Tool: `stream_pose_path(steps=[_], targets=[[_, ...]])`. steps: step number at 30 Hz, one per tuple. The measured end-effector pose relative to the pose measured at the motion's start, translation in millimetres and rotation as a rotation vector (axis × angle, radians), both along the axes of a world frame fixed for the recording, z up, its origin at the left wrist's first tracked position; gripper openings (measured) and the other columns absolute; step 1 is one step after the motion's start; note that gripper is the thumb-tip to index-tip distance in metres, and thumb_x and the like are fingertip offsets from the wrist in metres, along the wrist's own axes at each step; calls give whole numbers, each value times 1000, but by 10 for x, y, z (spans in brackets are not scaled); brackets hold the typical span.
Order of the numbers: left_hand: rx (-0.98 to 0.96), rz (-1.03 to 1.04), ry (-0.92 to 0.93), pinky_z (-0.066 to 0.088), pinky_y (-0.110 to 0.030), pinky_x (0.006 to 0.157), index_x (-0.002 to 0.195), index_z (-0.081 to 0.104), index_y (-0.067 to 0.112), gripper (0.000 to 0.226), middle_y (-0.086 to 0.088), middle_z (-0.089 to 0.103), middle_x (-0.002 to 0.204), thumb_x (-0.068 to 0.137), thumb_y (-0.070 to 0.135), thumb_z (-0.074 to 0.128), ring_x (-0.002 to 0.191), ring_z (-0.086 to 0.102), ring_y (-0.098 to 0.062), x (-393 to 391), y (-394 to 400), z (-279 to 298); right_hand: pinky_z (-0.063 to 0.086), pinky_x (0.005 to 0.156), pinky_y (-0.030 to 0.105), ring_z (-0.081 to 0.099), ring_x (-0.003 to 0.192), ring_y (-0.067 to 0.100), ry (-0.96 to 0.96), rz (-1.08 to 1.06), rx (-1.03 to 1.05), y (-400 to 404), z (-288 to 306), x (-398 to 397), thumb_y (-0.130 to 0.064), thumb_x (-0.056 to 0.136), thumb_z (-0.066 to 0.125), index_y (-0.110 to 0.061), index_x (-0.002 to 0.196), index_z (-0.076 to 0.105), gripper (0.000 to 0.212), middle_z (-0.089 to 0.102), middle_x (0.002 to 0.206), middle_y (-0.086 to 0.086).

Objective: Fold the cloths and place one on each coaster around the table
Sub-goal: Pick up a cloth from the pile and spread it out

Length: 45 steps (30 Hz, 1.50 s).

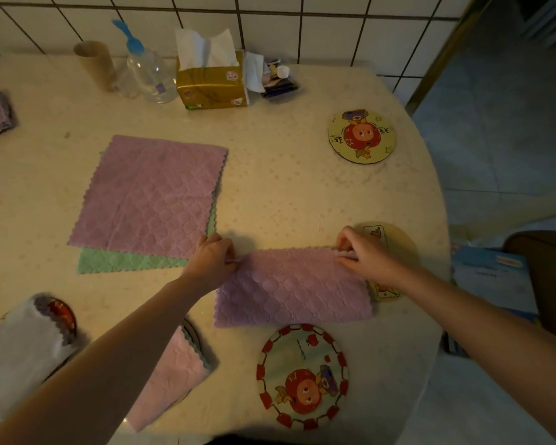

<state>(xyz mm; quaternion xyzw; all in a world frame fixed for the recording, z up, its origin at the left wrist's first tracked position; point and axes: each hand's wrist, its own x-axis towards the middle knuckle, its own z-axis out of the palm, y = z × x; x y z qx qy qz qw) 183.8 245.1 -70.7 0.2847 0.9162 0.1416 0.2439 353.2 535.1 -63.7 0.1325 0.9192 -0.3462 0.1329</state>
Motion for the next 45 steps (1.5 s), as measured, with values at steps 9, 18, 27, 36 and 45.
stream_pose_path(steps=[9, 18, 27, 36, 45], targets=[[238, 156, -116, 44, -29, 65, 102, 55, 11, 22, -7, 61, 91, 84, 2, 62, 77, 58, -25, -287, 284, 292, 52, 69, 37, 62, 78, 16, 25, -205, -108, 263, 65, 35, -31, 88, 62, -20, 86, 56, 13, 62, 82, -5], [228, -96, 317, 45, -51, 92, 123, 55, 2, 48, -18, 53, 126, 75, -5, 56, 116, 47, -39, 39, 708, 246, 53, 74, 38, 52, 102, 25, 185, -160, 497, 148, 110, 49, -7, 84, 58, -13, 114, 54, 30, 53, 114, 6], [-5, -586, 280, 17, -40, 119, 151, 21, 23, 59, -1, 17, 159, 95, 39, 33, 147, 10, -24, 825, 201, -218, 50, 85, 32, 48, 113, 20, 294, 438, 456, -499, -112, 541, 1, 76, 60, -12, 129, 52, 55, 54, 123, 3], [-101, -282, 222, 1, -32, 119, 150, -2, 30, 62, 8, -7, 159, 93, 52, 9, 146, -12, -12, 471, -226, -203, 50, 89, 36, 55, 109, 23, 244, 475, 635, -459, -34, 741, -9, 78, 46, -7, 130, 51, 53, 58, 122, 7], [-210, -220, 233, -9, -38, 117, 149, -14, 21, 77, -1, -20, 157, 84, 61, -4, 144, -21, -19, 622, -121, -186, 50, 79, 42, 54, 100, 28, 109, 446, 746, -610, -74, 611, -13, 87, 32, -6, 125, 45, 41, 55, 116, 11]])
